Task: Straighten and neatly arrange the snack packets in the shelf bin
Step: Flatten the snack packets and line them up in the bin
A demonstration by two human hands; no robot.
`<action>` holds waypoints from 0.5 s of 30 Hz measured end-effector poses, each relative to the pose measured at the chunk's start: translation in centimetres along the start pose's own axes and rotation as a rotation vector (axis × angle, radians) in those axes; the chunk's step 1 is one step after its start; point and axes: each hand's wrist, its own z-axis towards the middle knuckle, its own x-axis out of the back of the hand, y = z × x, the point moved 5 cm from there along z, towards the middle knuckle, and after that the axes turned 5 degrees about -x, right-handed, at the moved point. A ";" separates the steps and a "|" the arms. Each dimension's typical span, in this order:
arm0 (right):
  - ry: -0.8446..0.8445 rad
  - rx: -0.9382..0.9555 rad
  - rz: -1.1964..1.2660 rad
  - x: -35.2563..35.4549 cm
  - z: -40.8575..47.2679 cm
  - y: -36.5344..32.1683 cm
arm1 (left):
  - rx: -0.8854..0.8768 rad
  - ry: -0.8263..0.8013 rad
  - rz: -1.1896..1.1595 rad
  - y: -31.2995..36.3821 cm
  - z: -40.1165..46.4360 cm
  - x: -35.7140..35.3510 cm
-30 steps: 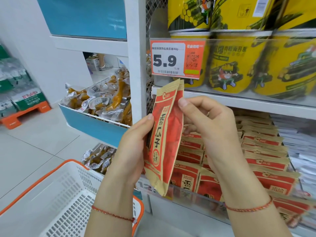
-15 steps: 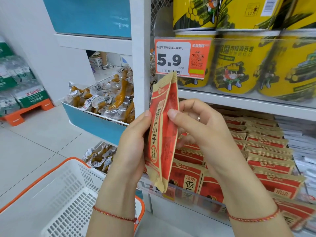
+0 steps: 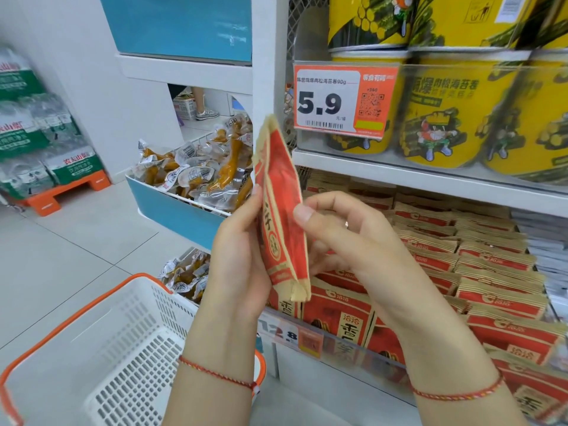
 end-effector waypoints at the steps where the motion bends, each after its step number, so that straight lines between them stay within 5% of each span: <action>1: -0.041 -0.014 -0.046 -0.1 -0.1 0.1 | -0.018 0.046 -0.039 0.2 0.2 0.4; 8: -0.175 -0.018 -0.143 -0.3 -0.3 0.0 | -0.127 0.117 -0.132 0.7 0.9 1.7; 15: -0.006 -0.028 -0.180 0.3 0.5 0.6 | -0.143 0.182 -0.111 0.8 0.8 2.3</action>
